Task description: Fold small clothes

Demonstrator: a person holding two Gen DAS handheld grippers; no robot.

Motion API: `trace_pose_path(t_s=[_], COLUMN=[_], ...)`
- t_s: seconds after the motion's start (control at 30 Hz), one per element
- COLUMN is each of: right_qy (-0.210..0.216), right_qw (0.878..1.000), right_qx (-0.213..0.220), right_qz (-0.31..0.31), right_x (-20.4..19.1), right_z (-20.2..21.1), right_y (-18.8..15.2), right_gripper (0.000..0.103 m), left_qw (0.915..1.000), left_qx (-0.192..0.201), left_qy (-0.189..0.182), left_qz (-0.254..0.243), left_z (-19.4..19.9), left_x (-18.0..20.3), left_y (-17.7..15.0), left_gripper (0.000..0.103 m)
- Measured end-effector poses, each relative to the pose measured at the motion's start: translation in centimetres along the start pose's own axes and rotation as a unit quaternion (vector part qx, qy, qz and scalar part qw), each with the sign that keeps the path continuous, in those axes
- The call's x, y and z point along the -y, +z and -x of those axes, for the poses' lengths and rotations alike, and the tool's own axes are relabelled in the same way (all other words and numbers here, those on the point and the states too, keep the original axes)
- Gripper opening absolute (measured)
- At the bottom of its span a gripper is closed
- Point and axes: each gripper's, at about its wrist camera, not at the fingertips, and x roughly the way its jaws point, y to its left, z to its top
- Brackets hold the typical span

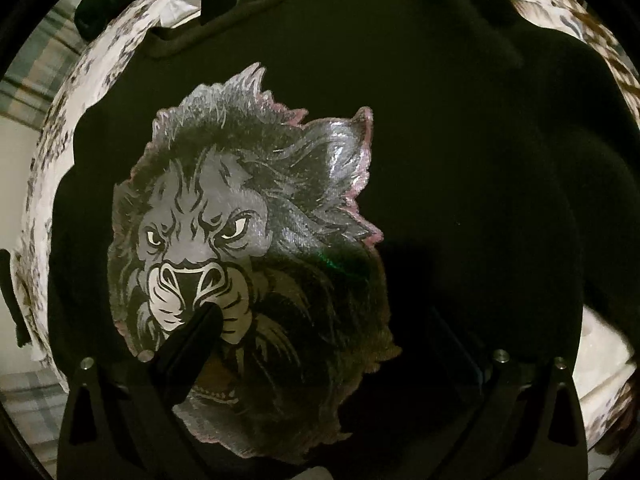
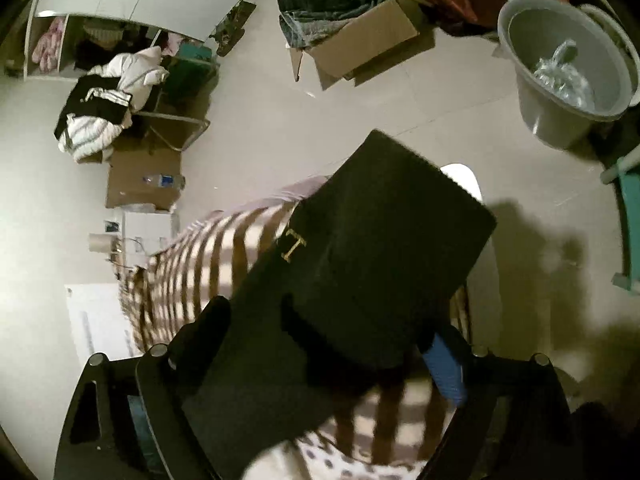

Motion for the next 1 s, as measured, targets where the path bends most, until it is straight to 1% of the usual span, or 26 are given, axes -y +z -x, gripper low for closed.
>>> trace_pose_path(t_s=[0.07,0.13,0.17,0.2,0.23,0.3,0.33,0.37,0.4,0.43,0.47,0.5,0.53,0.6,0.67,0.7,0.8,0.83,0.9,0.93,1.0], right_qy=[0.021,0.041,0.056,0.066,0.072,0.079,0.082,0.087,0.087,0.079,0.078,0.067,0.047,0.044,0.053,0.059,0.082,0.093,0.106,0.113,0.119], right_qw=[1.0,0.999,0.998,0.998,0.997,0.997,0.996,0.996,0.995,0.995,0.995,0.996,0.997,0.997,0.994,0.992,0.981,0.974,0.961,0.951,0.935], right_qx=[0.0,0.005,0.007,0.006,0.003,-0.019,-0.033,-0.029,-0.028,-0.03,-0.026,-0.022,-0.017,-0.003,0.012,0.017,0.03,0.031,0.026,0.018,-0.002], right_qz=[-0.009,-0.011,-0.008,-0.006,0.0,0.007,0.01,0.018,0.029,0.044,0.05,0.055,0.062,0.069,0.093,0.108,0.173,0.206,0.255,0.287,0.334], right_x=[0.6,0.6,0.4,0.3,0.1,0.0,-0.1,-0.4,-0.9,-1.6,-2.1,-2.6,-3.3,-4.5,-7.1,-8.7,-14.8,-17.9,-22.0,-24.6,-28.1], right_z=[-0.2,-0.2,-0.1,-0.2,-0.7,-1.8,-3.0,-3.3,-3.5,-3.8,-3.7,-3.7,-3.6,-2.6,-0.7,0.3,3.6,4.6,5.8,6.1,6.1], right_y=[0.9,1.1,1.2,1.4,1.6,1.7,1.7,1.8,1.7,1.9,1.7,1.6,1.7,1.6,0.9,0.4,-1.9,-3.5,-6.4,-9.0,-13.2], right_gripper=[0.087,0.068,0.066,0.065,0.067,0.069,0.074,0.077,0.077,0.067,0.052,0.016,0.009,0.008,0.008,0.008,0.008,0.008,0.007,0.007,0.007], left_qw=[1.0,0.9998,0.9997,0.9996,0.9994,0.999,0.9988,0.9985,0.9984,0.9985,0.9984,0.9983,0.9983,0.9975,0.9966,0.9964,0.996,0.9955,0.9943,0.9937,0.9923], left_qx=[0.001,0.002,0.002,0.002,0.003,0.01,0.012,0.015,0.016,0.018,0.018,0.019,0.02,0.019,0.017,0.016,0.016,0.018,0.02,0.02,0.02], left_qy=[-0.007,-0.016,-0.019,-0.022,-0.025,-0.03,-0.033,-0.036,-0.036,-0.036,-0.037,-0.038,-0.039,-0.051,-0.059,-0.058,-0.049,-0.048,-0.047,-0.044,-0.04], left_qz=[0.005,0.013,0.017,0.02,0.024,0.03,0.034,0.038,0.039,0.038,0.039,0.04,0.039,0.045,0.056,0.06,0.073,0.081,0.094,0.101,0.115], left_z=[-0.4,-0.8,-0.9,-1.1,-1.2,-1.3,-1.4,-1.4,-1.4,-1.4,-1.3,-1.2,-1.0,-0.6,-0.1,0.1,0.7,0.9,1.3,1.4,1.3], left_x=[-0.1,-0.2,-0.3,-0.4,-0.5,-0.6,-0.8,-0.9,-0.9,-0.9,-1.0,-1.2,-1.3,-2.2,-3.4,-4.1,-6.4,-7.6,-9.6,-10.9,-13.7], left_y=[0.0,-0.1,-0.1,0.0,-0.1,-0.2,-0.2,-0.3,-0.3,-0.4,-0.5,-0.5,-0.6,-0.9,-1.1,-1.3,-1.9,-2.2,-2.6,-2.8,-2.7], left_gripper=[0.103,0.103,0.103,0.103,0.103,0.103,0.103,0.103,0.103,0.103,0.103,0.103,0.103,0.103,0.103,0.103,0.103,0.103,0.103,0.103,0.103])
